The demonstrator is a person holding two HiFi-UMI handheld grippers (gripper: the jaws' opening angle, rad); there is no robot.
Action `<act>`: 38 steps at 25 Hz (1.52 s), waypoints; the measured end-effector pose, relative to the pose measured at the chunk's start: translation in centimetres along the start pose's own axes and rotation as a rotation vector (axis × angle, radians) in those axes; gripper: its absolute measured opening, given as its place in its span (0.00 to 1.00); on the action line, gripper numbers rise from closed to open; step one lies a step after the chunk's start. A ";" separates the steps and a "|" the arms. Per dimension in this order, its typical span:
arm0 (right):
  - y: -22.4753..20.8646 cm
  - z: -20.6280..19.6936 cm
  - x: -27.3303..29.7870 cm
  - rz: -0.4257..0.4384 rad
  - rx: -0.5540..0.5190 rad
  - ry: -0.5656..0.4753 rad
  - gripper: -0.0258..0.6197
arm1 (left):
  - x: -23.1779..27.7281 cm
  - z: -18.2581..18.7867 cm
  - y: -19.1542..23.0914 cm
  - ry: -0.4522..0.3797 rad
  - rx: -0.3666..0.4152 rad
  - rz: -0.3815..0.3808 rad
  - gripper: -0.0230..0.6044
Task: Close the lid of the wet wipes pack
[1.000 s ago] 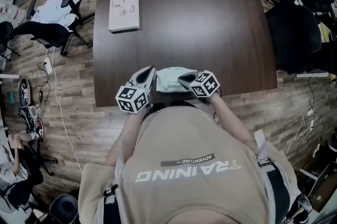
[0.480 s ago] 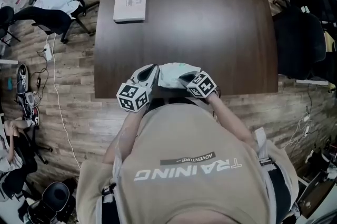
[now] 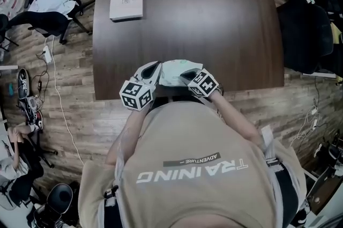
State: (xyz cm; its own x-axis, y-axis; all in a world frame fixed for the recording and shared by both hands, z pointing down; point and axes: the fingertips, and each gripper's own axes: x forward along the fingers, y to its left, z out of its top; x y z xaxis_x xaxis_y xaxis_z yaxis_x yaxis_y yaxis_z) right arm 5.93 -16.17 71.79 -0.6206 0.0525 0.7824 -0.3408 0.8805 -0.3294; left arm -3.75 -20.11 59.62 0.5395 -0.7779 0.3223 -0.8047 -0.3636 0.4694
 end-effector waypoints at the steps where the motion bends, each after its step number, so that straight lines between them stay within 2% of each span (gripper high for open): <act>1: -0.1 0.0 0.1 0.004 -0.001 -0.002 0.06 | 0.2 0.1 0.0 0.001 0.003 -0.002 0.05; 6: -0.1 -0.3 0.1 0.034 0.060 -0.005 0.07 | 0.6 0.4 -0.2 0.006 0.013 0.000 0.05; 10: 0.0 0.9 -1.0 0.021 0.051 -0.047 0.07 | 0.4 1.2 0.0 -0.001 0.034 0.013 0.05; 15: -1.4 4.3 -4.9 -0.014 0.083 -0.209 0.07 | 0.1 3.1 -0.2 -0.021 0.071 0.030 0.05; 20: -3.2 8.5 -9.9 -0.049 0.117 -0.386 0.07 | 0.3 5.5 -1.2 -0.018 0.213 0.032 0.05; 29: -5.2 15.9 -18.1 -0.191 0.047 -0.651 0.07 | 0.3 13.9 -3.3 -0.161 0.301 -0.005 0.05; 38: -4.6 20.5 -23.8 -0.302 -0.077 -0.787 0.07 | -0.2 20.2 -6.0 -0.237 0.475 -0.034 0.05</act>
State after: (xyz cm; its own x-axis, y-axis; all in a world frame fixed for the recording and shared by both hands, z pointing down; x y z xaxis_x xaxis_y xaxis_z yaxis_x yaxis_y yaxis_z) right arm 7.82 -31.13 43.83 -0.8309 -0.5087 0.2256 -0.5400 0.8350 -0.1059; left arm -4.01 -28.18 40.11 0.5405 -0.8362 0.0933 -0.8411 -0.5398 0.0348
